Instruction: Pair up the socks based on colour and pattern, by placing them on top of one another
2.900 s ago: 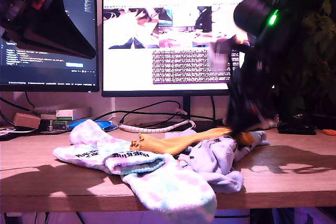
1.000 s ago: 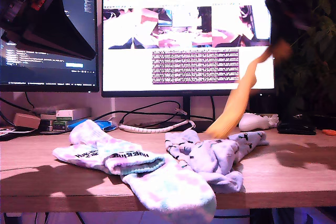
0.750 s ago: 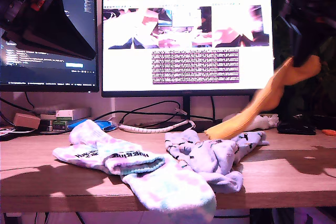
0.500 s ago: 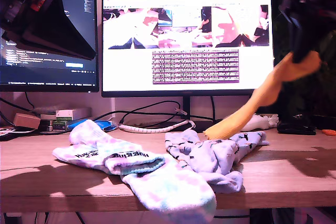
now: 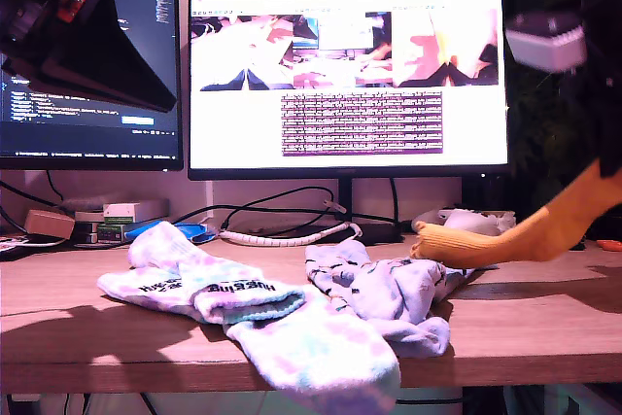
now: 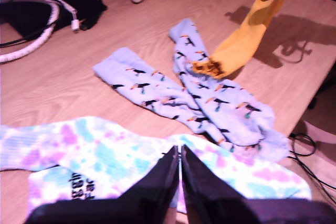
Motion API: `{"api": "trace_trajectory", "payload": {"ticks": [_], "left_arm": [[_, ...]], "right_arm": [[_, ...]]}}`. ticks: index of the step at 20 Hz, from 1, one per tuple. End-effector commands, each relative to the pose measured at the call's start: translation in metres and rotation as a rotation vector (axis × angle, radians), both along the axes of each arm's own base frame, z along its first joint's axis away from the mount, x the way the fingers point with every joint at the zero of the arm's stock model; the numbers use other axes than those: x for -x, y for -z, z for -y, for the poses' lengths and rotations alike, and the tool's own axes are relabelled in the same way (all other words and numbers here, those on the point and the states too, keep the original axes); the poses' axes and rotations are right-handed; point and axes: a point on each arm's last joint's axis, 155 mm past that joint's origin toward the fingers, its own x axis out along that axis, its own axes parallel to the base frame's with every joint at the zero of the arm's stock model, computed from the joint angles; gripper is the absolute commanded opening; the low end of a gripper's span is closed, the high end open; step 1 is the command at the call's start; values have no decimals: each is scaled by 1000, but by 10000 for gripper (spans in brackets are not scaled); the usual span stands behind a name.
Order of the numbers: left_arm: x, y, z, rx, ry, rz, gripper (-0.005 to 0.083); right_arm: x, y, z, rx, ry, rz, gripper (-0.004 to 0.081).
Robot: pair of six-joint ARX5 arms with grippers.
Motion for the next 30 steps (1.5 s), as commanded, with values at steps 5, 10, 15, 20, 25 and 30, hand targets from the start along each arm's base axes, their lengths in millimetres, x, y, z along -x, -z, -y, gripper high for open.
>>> {"api": "trace_trajectory", "payload": {"ticks": [5, 10, 15, 20, 25, 30], "left_arm": [[-1, 5, -2, -17, -2, 8, -21], [-3, 5, -5, -29, -15, 18, -21], [-6, 0, -3, -21, -13, 43, -21], [-9, -6, -2, -9, -13, 67, -21], [-11, -9, -1, -1, -14, 82, -21], [-24, 14, 6, -20, -12, 43, -21]], "right_arm": [[-38, 20, 27, 91, -22, 52, -12], [-42, 29, 63, 105, 34, 37, 94], [-50, 21, 75, 86, 94, 92, 364], [-66, -21, 55, -42, 230, 242, 388], [-44, -37, -10, -369, 430, 223, 374], [-14, -26, -85, -599, 571, 70, 2]]}}
